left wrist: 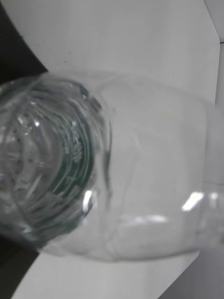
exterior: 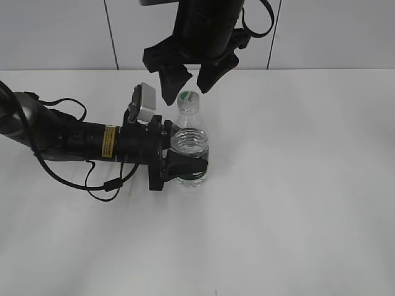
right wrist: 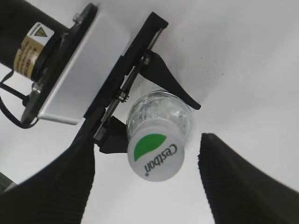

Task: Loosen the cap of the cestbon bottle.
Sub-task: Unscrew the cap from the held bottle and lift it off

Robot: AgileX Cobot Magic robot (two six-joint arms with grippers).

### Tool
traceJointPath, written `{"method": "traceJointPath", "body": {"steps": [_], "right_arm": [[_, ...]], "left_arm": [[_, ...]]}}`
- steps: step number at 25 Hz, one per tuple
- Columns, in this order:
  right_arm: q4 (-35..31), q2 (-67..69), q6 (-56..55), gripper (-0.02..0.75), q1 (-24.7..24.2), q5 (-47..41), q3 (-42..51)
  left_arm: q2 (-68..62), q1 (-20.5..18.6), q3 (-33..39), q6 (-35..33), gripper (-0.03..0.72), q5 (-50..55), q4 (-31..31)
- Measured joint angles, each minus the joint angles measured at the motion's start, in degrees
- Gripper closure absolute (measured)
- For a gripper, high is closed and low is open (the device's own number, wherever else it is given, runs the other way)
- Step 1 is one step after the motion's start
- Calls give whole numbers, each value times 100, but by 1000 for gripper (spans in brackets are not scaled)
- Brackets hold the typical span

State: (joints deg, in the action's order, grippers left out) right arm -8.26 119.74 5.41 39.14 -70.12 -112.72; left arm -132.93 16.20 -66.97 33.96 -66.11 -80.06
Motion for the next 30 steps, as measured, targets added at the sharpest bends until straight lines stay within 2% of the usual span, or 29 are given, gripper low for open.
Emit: {"method": "traceJointPath", "body": {"steps": [6, 23, 26, 30], "right_arm": [[197, 0, -497, 222, 0, 0, 0], [215, 141, -541, 225, 0, 0, 5], [215, 155, -541, 265, 0, 7, 5], [192, 166, -541, 391, 0, 7, 5]], "left_arm": [[0, 0, 0, 0, 280, 0, 0], [0, -6, 0, 0, 280, 0, 0], [0, -6, 0, 0, 280, 0, 0], [0, -6, 0, 0, 280, 0, -2]]}}
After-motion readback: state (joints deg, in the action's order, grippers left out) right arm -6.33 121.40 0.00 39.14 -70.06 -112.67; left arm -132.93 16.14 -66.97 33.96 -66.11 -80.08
